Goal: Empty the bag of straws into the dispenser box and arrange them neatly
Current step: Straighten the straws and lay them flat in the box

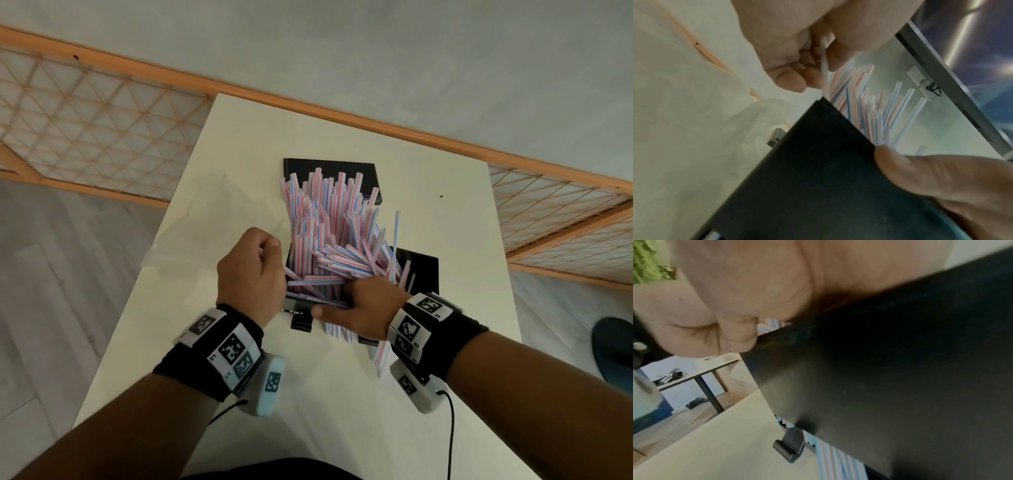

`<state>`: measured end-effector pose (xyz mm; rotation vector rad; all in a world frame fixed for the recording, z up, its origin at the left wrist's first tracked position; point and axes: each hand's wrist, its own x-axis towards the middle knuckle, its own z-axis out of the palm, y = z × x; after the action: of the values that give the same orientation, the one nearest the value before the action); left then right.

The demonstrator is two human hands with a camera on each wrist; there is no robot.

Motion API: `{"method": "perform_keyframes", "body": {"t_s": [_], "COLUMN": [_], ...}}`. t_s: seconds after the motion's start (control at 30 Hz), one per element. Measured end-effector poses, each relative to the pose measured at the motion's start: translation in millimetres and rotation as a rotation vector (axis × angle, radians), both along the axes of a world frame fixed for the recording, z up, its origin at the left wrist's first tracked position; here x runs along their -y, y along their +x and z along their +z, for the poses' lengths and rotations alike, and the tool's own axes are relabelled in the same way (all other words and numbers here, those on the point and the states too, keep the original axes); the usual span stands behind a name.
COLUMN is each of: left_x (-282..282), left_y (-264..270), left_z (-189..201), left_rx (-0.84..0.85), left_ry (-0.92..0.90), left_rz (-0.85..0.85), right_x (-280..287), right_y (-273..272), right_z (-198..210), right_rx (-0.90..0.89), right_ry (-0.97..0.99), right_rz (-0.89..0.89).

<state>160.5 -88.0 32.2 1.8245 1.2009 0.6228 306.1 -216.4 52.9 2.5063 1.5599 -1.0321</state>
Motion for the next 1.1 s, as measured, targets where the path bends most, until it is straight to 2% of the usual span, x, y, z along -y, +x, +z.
{"method": "perform_keyframes", "body": {"t_s": [0.17,0.33,0.37,0.47,0.57,0.7,0.8,0.97,1.1], "left_x": [7,12,13,21,31,27,26,24,24], "left_y": [-2,-3,-3,0,5,8,10,10,10], "left_z": [3,-4,-2,5,5,-3,-5,-11,-7], "left_rx": [0.02,-0.02,-0.019,0.013,0.122,0.179,0.174,0.213,0.201], "left_ry": [0.005,0.057,0.006,-0.308,-0.447,-0.471,-0.452,-0.459,-0.465], "left_rz": [-0.006,-0.219,-0.234,-0.248,-0.264,-0.237,-0.247,-0.262,-0.257], "right_x": [1,17,21,29,39,52,49,20,13], "right_y": [2,2,2,2,5,27,42,33,27], "right_z": [-1,-8,-8,-1,13,36,33,2,-5], "right_rx": [0.027,0.053,0.068,0.058,0.058,0.241,0.231,0.185,0.216], "right_ry": [0.046,0.008,0.013,0.122,0.224,0.179,0.066,0.005,0.155], "right_rz": [-0.03,-0.013,-0.005,-0.006,-0.038,-0.322,-0.479,-0.505,-0.444]}}
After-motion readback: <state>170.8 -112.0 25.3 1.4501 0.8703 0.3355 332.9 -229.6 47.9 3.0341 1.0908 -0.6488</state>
